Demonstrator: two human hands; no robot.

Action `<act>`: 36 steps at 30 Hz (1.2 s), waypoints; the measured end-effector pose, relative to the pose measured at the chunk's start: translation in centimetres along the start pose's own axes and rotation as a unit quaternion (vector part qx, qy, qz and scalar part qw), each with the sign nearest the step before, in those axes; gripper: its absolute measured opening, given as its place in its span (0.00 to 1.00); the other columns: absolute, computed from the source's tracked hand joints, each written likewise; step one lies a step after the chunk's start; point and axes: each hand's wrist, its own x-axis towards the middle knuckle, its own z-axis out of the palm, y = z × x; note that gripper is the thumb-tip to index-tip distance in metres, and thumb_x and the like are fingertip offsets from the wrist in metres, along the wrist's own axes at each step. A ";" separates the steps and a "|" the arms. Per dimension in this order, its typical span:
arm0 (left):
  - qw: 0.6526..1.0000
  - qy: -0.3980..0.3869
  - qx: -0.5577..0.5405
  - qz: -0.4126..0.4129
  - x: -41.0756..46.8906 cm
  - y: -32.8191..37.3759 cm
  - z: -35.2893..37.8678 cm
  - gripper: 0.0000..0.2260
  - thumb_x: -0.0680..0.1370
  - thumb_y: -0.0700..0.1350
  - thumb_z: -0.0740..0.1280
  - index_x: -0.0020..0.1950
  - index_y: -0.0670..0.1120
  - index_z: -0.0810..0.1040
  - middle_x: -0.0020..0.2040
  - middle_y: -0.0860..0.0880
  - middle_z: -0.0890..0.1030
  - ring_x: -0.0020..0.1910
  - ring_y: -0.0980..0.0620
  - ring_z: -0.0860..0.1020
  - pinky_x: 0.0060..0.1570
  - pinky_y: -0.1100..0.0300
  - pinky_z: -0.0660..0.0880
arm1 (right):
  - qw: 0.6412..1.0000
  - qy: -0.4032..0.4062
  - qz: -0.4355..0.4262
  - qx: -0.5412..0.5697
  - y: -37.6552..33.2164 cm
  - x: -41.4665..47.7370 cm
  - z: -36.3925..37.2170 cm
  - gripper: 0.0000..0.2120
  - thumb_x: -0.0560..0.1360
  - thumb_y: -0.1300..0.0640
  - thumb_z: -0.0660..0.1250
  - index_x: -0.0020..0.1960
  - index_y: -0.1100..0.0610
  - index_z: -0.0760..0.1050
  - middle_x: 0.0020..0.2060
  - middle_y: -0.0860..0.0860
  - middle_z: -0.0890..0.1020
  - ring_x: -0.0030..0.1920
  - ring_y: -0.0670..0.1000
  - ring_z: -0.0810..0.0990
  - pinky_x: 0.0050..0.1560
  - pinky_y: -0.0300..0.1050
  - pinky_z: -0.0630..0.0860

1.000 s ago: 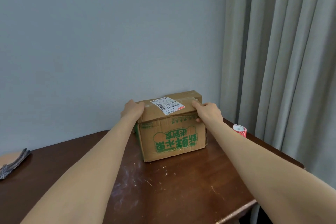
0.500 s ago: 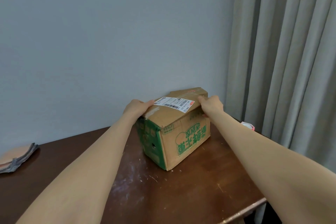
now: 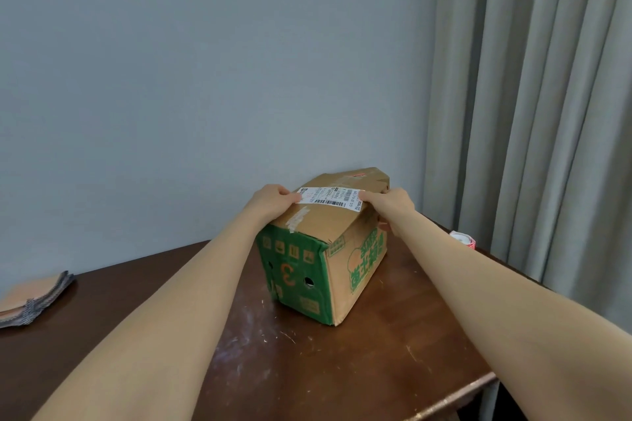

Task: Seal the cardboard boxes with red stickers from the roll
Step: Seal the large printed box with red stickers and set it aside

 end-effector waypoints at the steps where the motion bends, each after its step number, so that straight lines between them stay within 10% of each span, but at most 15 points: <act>1: 1.000 -0.004 -0.008 -0.003 0.0 -0.1 0.0 0.20 0.77 0.58 0.65 0.62 0.47 0.76 0.57 0.49 0.78 0.54 0.50 0.76 0.57 0.53 0.74 | 1.000 -0.002 0.000 0.001 0.0 0.1 0.0 0.13 0.69 0.49 0.72 0.43 0.59 0.75 0.43 0.55 0.81 0.43 0.56 0.79 0.52 0.53 0.81; 14: 0.992 -0.037 -0.112 -0.054 0.5 0.0 -0.5 0.20 0.75 0.52 0.70 0.59 0.40 0.73 0.56 0.43 0.78 0.49 0.47 0.77 0.44 0.57 0.74 | 1.000 0.006 -0.018 -0.013 -0.1 0.7 0.4 0.16 0.73 0.48 0.70 0.33 0.55 0.69 0.33 0.53 0.76 0.34 0.54 0.74 0.42 0.50 0.77; 21: 0.992 -0.063 -0.092 -0.055 -0.6 0.5 -0.6 0.19 0.79 0.51 0.64 0.66 0.41 0.72 0.57 0.47 0.76 0.50 0.49 0.74 0.48 0.58 0.70 | 0.999 -0.029 -0.022 0.026 -0.7 0.1 -0.1 0.23 0.70 0.49 0.75 0.54 0.67 0.79 0.51 0.58 0.82 0.48 0.54 0.78 0.54 0.48 0.76; 28: 0.986 -0.081 -0.110 -0.097 -2.9 1.9 -0.3 0.10 0.80 0.45 0.62 0.56 0.40 0.72 0.44 0.43 0.77 0.35 0.46 0.78 0.21 0.60 0.75 | 0.993 -0.115 0.017 -0.010 -1.8 -2.3 -1.1 0.28 0.66 0.47 0.78 0.59 0.60 0.74 0.50 0.53 0.81 0.49 0.53 0.81 0.51 0.48 0.79; 32: 0.983 -0.093 -0.127 -0.095 -4.2 3.1 0.4 0.06 0.80 0.41 0.60 0.54 0.42 0.72 0.49 0.39 0.78 0.44 0.39 0.82 0.36 0.46 0.82 | 0.991 -0.129 0.028 -0.015 -2.2 -4.0 -2.3 0.27 0.67 0.48 0.78 0.59 0.61 0.75 0.47 0.55 0.82 0.43 0.53 0.82 0.45 0.47 0.81; 36: 0.991 -0.082 -0.056 -0.092 -4.8 4.0 1.0 0.11 0.80 0.39 0.56 0.56 0.35 0.72 0.42 0.33 0.81 0.33 0.39 0.83 0.29 0.52 0.81 | 0.990 -0.133 0.050 0.001 -2.3 -5.3 -3.6 0.19 0.70 0.52 0.76 0.54 0.61 0.74 0.45 0.55 0.82 0.40 0.51 0.82 0.41 0.45 0.81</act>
